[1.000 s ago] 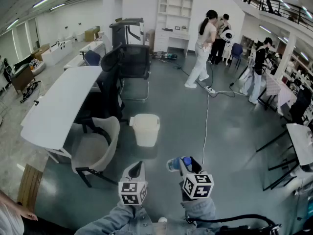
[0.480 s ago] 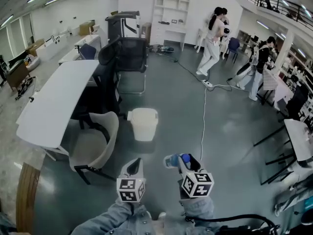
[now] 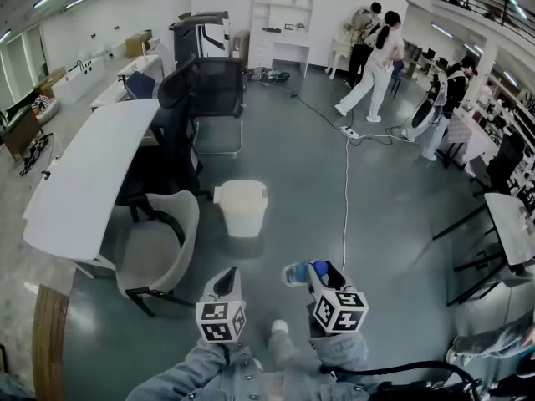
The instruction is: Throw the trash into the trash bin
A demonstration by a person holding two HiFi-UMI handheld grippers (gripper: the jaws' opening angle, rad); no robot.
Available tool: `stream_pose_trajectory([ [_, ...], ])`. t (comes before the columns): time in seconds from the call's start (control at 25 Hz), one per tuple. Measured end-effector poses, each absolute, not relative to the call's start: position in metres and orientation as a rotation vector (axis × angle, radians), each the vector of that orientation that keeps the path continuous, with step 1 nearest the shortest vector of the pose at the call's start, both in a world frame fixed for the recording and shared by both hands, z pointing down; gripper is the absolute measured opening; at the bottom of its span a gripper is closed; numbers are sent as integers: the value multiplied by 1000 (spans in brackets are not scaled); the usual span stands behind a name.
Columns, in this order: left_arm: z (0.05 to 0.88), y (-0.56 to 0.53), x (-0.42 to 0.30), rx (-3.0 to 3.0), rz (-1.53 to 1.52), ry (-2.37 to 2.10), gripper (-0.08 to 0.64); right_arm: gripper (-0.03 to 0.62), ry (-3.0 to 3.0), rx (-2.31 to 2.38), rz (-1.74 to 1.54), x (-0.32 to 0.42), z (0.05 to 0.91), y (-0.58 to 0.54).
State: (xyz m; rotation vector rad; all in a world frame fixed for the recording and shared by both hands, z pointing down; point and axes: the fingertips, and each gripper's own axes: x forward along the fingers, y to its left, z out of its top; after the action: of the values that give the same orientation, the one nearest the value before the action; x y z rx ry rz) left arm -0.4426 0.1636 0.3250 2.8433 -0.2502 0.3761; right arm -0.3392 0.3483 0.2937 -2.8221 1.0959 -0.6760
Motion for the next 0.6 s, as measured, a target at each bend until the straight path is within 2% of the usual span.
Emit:
stream_pose_trajectory([
  [0.6,328,123,-346,2796,374,-412,9,195,1162,-2783,-709,-218,299,312],
])
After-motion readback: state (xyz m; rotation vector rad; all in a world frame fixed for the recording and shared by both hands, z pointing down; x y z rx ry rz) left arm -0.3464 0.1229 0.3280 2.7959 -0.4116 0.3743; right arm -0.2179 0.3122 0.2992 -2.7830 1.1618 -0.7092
